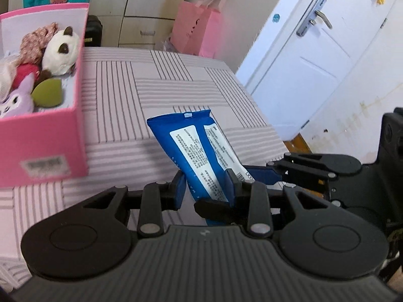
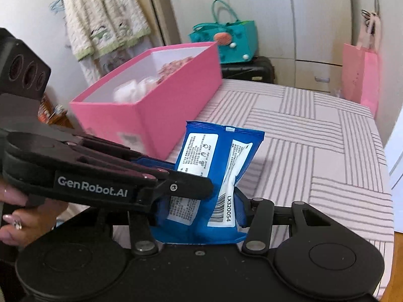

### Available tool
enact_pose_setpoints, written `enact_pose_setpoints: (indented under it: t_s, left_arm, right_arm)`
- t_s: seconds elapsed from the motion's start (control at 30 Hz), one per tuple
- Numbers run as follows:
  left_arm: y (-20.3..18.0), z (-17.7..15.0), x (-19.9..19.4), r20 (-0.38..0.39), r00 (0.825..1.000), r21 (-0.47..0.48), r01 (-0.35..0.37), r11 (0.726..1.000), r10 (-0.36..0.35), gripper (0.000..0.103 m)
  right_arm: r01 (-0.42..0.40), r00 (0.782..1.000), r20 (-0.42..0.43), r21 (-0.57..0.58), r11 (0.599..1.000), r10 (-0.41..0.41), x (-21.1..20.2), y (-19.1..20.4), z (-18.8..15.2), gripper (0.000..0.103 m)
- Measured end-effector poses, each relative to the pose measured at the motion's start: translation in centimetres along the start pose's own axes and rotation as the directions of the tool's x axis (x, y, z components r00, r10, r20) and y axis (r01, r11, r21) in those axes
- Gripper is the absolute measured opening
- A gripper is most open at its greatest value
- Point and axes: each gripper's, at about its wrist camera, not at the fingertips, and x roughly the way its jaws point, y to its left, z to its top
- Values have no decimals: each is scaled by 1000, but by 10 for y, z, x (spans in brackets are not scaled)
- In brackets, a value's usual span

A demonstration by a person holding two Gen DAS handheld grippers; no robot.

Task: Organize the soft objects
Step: 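Lift and carry the blue wipes packet over the pink box with both tools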

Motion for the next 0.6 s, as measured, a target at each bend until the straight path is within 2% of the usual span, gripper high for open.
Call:
enact_pose_setpoints:
  t_s: [0.37, 0.6]
  left_arm:
    - [17, -10, -70, -96, 995, -11, 35, 999, -36, 31]
    - [23, -19, -122, 5, 1000, -16, 1, 1000, -1, 31]
  right_arm:
    - [-85, 990, -112, 25, 996, 88, -17, 56, 10, 58]
    - [-171, 980, -112, -26, 985, 167, -29, 92, 26, 58]
